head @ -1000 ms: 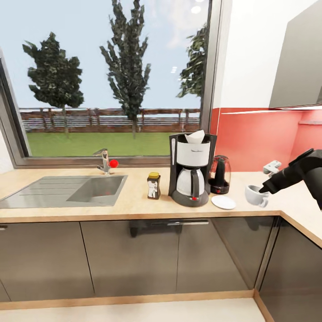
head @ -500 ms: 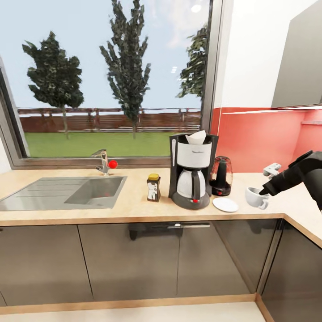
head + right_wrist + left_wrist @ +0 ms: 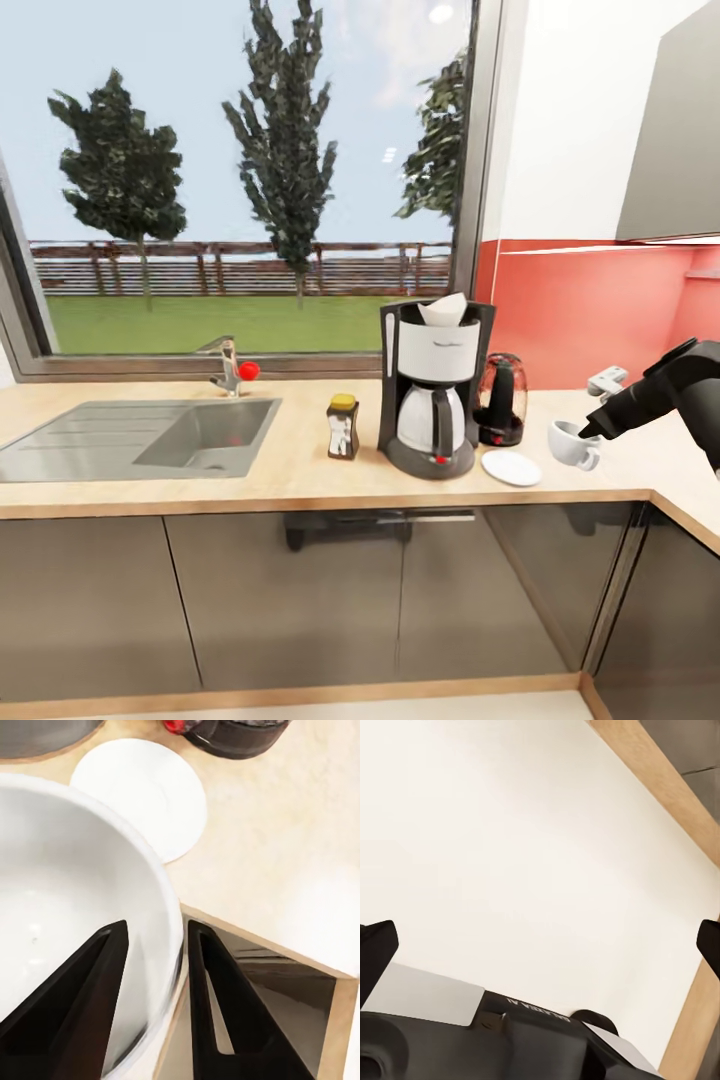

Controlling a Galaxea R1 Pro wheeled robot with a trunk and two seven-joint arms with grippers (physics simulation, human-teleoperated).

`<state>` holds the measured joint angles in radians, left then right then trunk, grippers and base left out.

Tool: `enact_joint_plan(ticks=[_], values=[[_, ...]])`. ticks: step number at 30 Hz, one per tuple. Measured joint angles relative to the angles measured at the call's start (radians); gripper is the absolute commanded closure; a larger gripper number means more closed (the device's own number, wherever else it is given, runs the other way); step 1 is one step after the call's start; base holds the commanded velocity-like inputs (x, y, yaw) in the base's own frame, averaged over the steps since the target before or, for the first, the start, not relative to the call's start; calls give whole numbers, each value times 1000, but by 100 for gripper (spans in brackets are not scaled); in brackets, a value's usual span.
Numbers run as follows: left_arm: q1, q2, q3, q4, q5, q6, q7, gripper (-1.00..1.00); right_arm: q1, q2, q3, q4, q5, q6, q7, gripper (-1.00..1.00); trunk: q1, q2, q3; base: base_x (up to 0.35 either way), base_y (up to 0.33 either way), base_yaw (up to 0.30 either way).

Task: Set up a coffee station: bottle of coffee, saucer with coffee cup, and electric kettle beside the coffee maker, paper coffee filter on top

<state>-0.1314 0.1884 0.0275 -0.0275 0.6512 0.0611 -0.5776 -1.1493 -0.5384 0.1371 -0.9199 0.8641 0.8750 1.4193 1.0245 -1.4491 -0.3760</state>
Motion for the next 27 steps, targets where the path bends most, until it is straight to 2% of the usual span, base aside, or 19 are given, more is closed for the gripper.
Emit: enact_joint_plan(ticks=[6, 8, 13, 15, 19, 23, 27], values=[[0, 0, 0, 0, 0, 0, 0, -100, 0, 2, 0, 24, -1, -1, -1, 100, 0, 0, 0, 74, 0, 0], [0, 0, 0, 0, 0, 0, 0, -100, 0, 19, 0, 52, -2, -2, -7, 100, 0, 0, 0, 202, 0, 0], [0, 0, 0, 0, 0, 0, -1, -100, 0, 40, 0, 67, -2, -2, -37, 100, 0, 0, 0, 105, 0, 0], [0, 0, 0, 0, 0, 0, 0, -100, 0, 64, 0, 71, -2, -1, -57, 100, 0, 0, 0, 100, 0, 0], [0, 0, 0, 0, 0, 0, 0, -100, 0, 79, 0, 77, -2, -2, -63, 100, 0, 0, 0, 116, 0, 0], [0, 0, -1, 0, 0, 0, 0, -100, 0, 91, 0, 139, -8, -6, -135, 100, 0, 0, 0, 135, 0, 0], [0, 0, 0, 0, 0, 0, 0, -100, 0, 100, 0, 164, -9, -36, -160, 100, 0, 0, 0, 49, 0, 0]])
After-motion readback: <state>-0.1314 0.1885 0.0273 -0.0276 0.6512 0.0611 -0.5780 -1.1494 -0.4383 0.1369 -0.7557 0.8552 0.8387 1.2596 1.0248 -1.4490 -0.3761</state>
